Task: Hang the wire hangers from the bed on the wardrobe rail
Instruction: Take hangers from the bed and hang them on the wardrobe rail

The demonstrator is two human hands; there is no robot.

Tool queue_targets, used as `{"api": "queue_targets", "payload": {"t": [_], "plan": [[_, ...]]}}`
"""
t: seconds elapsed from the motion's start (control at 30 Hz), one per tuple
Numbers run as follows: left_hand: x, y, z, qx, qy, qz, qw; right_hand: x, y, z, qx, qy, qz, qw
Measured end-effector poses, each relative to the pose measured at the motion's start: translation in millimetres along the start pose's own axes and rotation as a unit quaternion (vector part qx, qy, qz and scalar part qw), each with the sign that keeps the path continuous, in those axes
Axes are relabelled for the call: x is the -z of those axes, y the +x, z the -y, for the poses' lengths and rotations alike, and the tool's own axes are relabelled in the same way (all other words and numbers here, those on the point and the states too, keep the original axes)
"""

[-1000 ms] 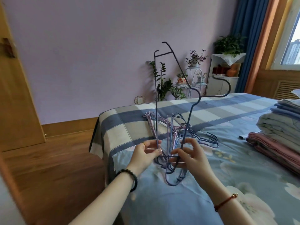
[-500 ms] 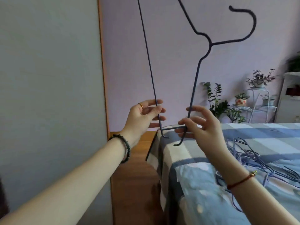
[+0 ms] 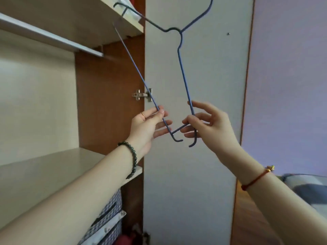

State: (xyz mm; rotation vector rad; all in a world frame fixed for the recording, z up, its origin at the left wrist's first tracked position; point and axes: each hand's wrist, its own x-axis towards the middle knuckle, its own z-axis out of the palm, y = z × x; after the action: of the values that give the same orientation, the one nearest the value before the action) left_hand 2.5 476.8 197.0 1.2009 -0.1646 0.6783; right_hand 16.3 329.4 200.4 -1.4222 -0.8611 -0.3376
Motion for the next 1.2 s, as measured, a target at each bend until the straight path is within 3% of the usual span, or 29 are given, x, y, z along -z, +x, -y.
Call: {"api": "queue_targets", "payload": {"t": [0.23,0.57,1.03,1.2], "plan": [[111.5,7.4,-57.2,-0.028,0.037,-0.125,0.991,-125.3,30.5,0.2,0.04,0.053,0.094,0.993],[236.8,4.1,-147.2,-0.07,0.045,-0.258,0.963,-289.7,67.0,35.4,0.079,0.091,0.162,0.979],[309.0,15.3,-262.6,-0.102,0.013,-0.316,0.943,-413.7,95.2,127.5,0.125,0.168,0.274,0.939],[310.7,8.7,-270.1,-0.137,-0.029,-0.342,0.929,-428.3,95.2,146.9,0.077,0.168,0.351,0.918]]}}
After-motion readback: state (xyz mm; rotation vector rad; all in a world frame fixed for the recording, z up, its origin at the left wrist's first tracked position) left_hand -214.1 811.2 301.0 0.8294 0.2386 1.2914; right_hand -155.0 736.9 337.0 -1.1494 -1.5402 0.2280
